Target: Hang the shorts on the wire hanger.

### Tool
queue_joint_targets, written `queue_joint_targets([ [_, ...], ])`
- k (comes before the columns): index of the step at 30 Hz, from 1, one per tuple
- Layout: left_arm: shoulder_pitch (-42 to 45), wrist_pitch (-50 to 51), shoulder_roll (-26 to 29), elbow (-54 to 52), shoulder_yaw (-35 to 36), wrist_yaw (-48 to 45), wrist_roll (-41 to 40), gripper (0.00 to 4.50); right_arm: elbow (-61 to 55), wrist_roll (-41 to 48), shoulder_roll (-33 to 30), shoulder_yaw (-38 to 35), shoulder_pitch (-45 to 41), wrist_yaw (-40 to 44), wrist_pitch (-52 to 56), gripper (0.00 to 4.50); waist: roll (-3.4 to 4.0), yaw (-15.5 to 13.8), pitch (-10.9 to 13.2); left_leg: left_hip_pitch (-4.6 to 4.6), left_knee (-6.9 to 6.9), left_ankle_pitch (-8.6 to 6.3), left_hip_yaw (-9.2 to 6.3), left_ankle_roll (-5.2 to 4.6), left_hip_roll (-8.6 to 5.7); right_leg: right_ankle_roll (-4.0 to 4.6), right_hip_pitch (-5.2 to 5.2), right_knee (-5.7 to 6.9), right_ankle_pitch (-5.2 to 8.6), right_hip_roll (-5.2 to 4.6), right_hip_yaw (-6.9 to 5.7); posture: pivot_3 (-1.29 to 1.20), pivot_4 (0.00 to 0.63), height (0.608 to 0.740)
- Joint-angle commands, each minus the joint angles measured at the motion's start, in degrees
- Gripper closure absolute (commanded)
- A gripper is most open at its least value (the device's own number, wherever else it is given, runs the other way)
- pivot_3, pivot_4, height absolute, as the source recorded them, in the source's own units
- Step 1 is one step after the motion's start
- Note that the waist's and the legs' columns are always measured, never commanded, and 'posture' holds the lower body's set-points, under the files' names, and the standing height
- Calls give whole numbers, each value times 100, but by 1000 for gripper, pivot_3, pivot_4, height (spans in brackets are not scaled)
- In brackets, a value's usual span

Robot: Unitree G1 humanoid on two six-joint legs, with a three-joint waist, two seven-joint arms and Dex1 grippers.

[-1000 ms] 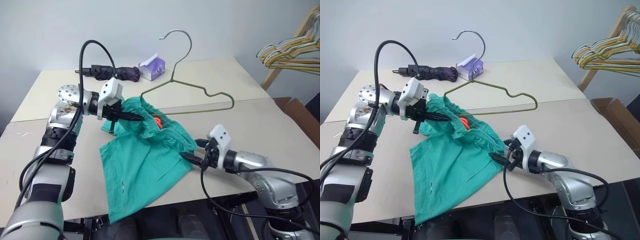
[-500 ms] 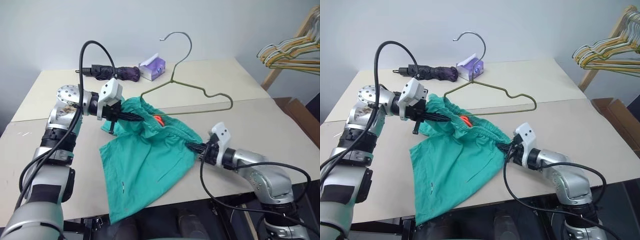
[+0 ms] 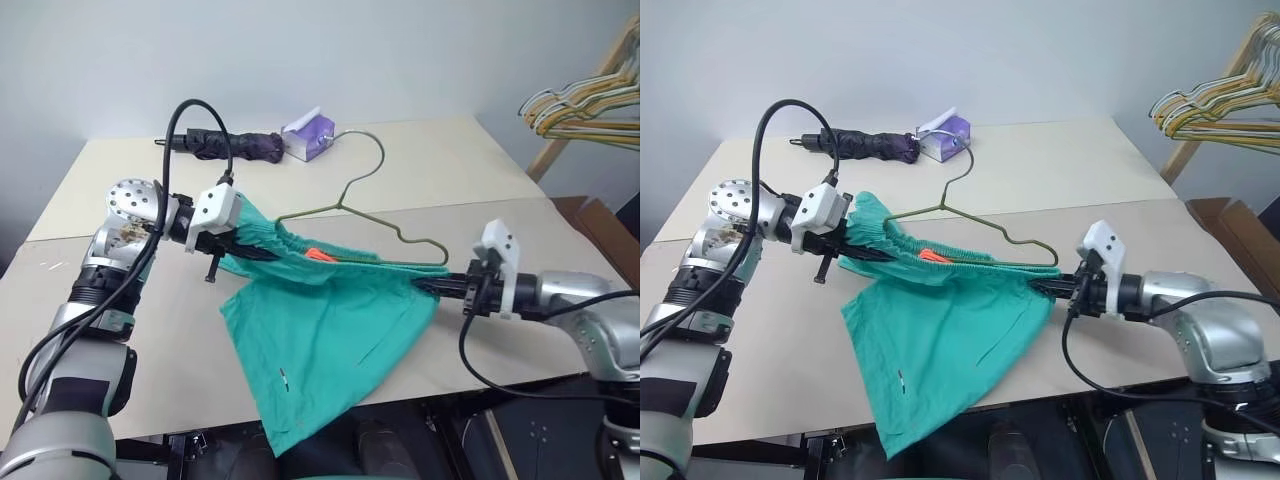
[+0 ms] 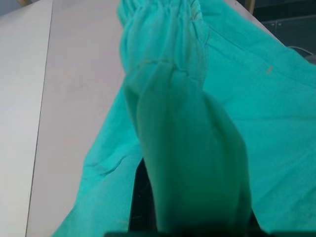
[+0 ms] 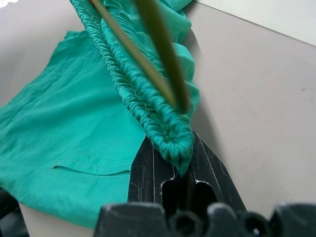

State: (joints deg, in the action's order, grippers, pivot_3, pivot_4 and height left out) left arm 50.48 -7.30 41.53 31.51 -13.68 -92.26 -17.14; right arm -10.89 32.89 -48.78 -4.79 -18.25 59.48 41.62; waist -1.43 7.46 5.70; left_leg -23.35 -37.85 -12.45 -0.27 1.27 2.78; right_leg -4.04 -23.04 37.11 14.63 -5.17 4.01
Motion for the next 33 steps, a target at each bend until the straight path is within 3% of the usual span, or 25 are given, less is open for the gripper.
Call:
queue_joint_targets([
  [1, -56, -9, 586, 145, 267, -24, -59, 4500, 587, -149, -351, -268, -68, 136, -56, 4460, 0, -21, 0, 1, 0, 0, 0, 0, 0, 0, 0, 0, 0, 0, 0, -84, 71, 740],
  [7, -64, 479, 469, -179, 589, -23, -528, 4500, 974, -215, -331, -100, -155, 232, -108, 4460, 0, -87, 0, -2, -1, 0, 2, 0, -1, -1, 0, 0, 0, -3, 0, -75, 66, 740],
  [13, -239, 749, 501, -818, 449, -24, -823, 4500, 1235, -294, -281, 21, -178, 267, -262, 4460, 0, -133, 0, -1, -1, 0, 3, 0, -1, 0, 0, -1, 0, -2, 0, -80, 57, 740],
  [26, 28, 392, 459, -16, 548, 105, -168, 4500, 1220, -238, -464, -118, -70, 331, -256, 4460, 0, -155, 0, 1, -1, 0, 4, 0, -2, 0, 1, -1, 0, -2, 0, -86, 52, 740],
  [33, -66, 7, 789, 156, 314, -24, -24, 4500, 1266, -269, -553, -157, -32, 378, -299, 4460, 0, -168, 0, 0, -1, 0, 4, 0, -2, 0, 0, -1, 0, -2, 0, -87, 55, 740],
])
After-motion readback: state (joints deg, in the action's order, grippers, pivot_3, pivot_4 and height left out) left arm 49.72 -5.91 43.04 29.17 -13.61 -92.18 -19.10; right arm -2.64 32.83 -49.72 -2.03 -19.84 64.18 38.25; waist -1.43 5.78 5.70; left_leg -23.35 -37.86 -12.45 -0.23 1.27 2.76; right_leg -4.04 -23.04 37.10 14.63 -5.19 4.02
